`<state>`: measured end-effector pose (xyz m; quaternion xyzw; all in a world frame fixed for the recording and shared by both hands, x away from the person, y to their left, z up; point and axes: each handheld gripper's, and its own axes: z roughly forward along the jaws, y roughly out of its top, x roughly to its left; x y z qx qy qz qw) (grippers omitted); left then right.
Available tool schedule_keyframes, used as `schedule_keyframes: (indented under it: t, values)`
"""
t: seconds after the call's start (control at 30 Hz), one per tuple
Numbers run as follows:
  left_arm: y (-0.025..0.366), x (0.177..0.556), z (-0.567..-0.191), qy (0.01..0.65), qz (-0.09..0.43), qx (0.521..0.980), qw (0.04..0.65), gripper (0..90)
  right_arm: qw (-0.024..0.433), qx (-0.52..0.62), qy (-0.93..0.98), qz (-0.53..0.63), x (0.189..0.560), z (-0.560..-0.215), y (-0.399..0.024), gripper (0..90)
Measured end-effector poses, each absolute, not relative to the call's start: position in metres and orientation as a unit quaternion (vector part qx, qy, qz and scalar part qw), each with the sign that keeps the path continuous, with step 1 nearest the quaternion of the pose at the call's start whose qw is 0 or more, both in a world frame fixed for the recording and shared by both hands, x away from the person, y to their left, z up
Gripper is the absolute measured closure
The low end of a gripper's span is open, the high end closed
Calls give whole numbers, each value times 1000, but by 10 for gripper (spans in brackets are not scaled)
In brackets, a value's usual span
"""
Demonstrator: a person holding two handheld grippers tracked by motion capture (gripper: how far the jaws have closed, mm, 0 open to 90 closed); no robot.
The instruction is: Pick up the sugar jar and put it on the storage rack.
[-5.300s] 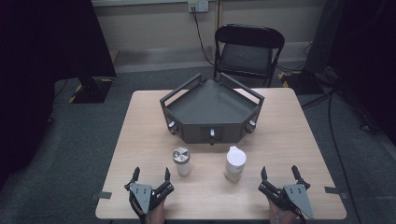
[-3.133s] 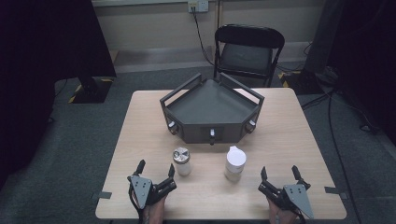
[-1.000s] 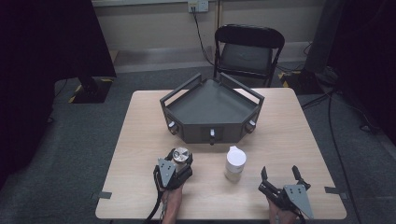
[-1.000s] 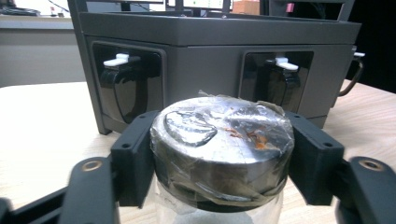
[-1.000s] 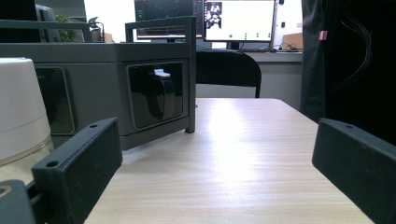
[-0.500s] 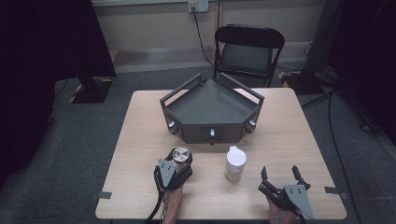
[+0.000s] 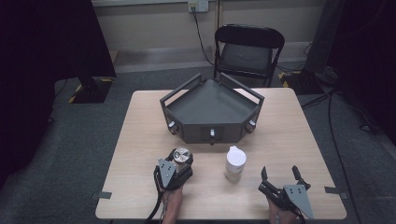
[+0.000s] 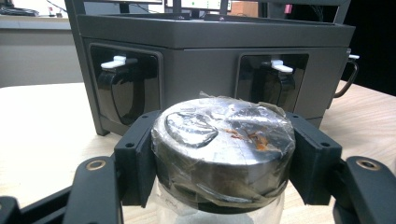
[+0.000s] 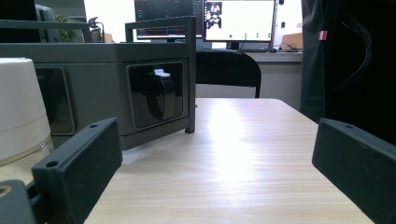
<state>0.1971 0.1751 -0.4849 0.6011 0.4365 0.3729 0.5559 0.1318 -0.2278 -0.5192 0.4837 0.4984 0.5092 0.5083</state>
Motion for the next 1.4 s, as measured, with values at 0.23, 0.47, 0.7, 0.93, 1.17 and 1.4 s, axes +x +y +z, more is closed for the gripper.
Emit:
schedule_keyframes:
  t: [0.23,0.47,0.7,0.93,1.17,1.4]
  values:
    - [175,196,-481,433,375,601,557,350,508,484,498,509,132,-519,-228,5]
    - [174,194,-475,422,377,603,563,350,508,484,498,509,132,-519,-228,5]
    - [177,193,-466,423,366,605,567,350,508,484,498,509,132,-519,-228,4]
    - [179,192,-456,411,369,606,572,350,508,484,498,509,132,-519,-228,5]
    - [179,193,-448,401,367,608,578,351,508,484,498,509,132,-519,-228,4]
    - [178,193,-441,389,370,612,581,351,508,484,498,509,132,-519,-228,4]
